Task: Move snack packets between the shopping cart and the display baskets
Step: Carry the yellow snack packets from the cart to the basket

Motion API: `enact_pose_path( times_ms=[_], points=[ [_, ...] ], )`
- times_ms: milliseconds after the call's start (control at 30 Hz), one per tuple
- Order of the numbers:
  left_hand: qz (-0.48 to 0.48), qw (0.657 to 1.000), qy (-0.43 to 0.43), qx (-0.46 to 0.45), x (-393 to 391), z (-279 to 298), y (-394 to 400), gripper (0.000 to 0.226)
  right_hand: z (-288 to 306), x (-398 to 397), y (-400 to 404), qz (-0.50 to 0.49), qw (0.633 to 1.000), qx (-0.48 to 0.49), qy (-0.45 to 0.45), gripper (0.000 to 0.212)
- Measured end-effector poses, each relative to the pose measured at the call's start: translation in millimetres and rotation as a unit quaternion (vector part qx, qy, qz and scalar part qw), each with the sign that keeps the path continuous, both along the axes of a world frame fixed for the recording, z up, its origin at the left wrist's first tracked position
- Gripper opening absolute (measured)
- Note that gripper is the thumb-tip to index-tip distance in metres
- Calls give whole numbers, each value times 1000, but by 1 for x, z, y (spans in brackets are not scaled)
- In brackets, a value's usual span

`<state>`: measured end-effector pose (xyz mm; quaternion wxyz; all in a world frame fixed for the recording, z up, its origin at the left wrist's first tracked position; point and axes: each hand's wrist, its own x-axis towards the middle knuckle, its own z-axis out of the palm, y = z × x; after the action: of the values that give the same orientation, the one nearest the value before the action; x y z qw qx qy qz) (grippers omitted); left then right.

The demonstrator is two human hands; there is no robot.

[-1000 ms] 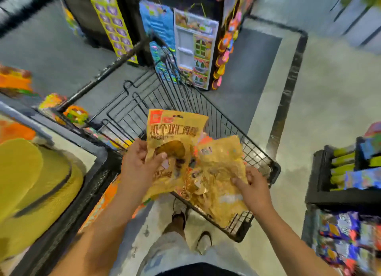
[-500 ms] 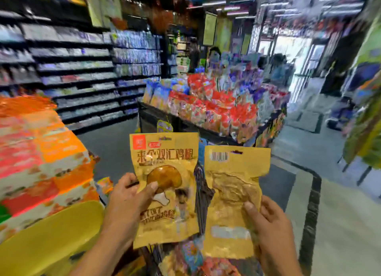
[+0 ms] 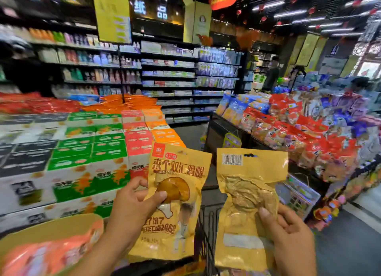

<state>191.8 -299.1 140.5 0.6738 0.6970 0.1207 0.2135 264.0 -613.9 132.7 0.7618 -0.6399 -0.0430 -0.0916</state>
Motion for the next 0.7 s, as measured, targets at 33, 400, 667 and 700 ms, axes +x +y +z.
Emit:
enact_pose_path(
  times_ms=[33, 400, 667, 700],
  points=[
    [9, 1000, 6, -4, -6, -3, 19, 48, -2, 4, 17, 8, 1000, 3, 2, 20],
    [128, 991, 33, -20, -64, -21, 170, 46, -30, 51, 158, 127, 954, -268, -50, 37],
    [204, 978, 42, -30, -89, -31, 210, 40, -56, 137, 248, 333, 767, -539, -99, 28],
    [211, 976, 43, -35, -90, -32, 211, 40, -64, 146, 261, 353, 747, -555, -101, 34]
  ],
)
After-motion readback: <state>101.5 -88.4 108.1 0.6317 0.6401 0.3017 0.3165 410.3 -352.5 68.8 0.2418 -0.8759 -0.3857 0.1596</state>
